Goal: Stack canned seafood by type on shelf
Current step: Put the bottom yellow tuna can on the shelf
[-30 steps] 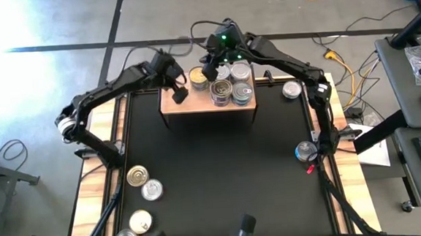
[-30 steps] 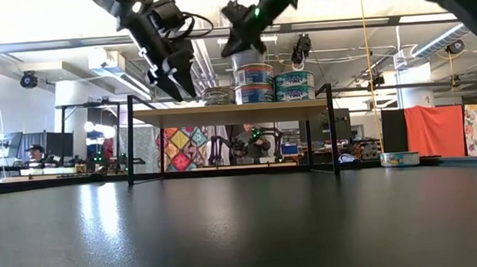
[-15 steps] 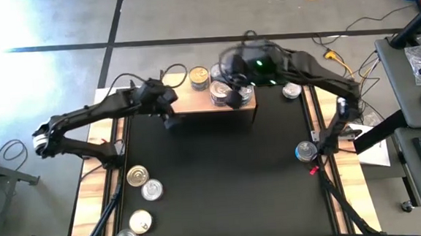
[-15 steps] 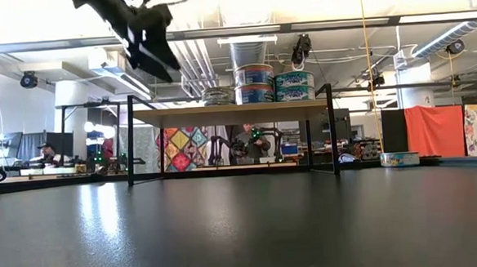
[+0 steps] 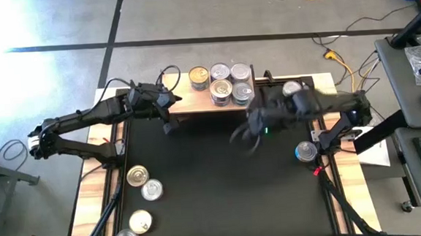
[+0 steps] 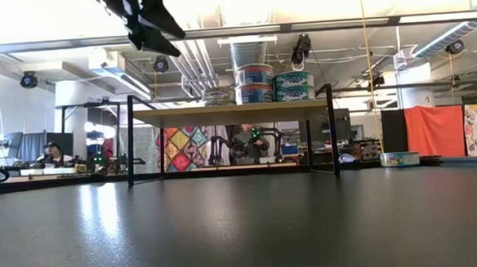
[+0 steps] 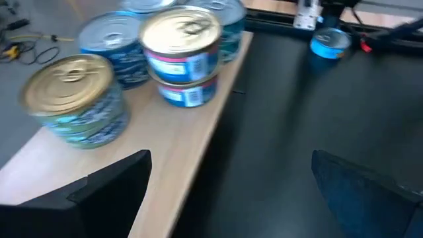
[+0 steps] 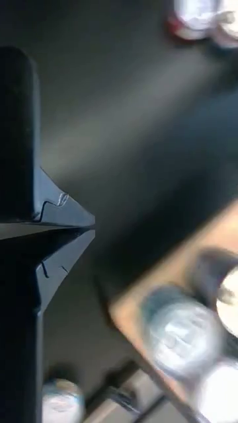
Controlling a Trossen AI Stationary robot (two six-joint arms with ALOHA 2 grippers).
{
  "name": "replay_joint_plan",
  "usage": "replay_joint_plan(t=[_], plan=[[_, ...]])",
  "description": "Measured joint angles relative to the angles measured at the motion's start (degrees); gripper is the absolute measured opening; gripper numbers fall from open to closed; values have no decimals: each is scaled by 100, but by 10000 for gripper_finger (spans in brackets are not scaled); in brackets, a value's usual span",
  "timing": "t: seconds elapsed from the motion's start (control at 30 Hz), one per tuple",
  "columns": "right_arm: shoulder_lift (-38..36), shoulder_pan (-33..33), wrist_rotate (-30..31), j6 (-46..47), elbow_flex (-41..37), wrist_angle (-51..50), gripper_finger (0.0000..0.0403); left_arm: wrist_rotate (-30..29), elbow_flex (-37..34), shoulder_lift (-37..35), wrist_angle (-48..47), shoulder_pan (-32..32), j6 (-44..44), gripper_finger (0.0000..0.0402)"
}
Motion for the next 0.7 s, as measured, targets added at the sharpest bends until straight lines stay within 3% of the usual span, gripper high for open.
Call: replay_joint_plan(t=[0.23,0.43,0.7], plan=[[-93,541,-1374,803,-1810,-286,9,10,-281,0,263,-533,41,400],[-294,494,-2256,1180,-3470,-306,9,16,-623,33,827,-795,-256,400],[-467,0,-2589,642,-5514,-294,9,12,-704,26,786,-922,-402,400]])
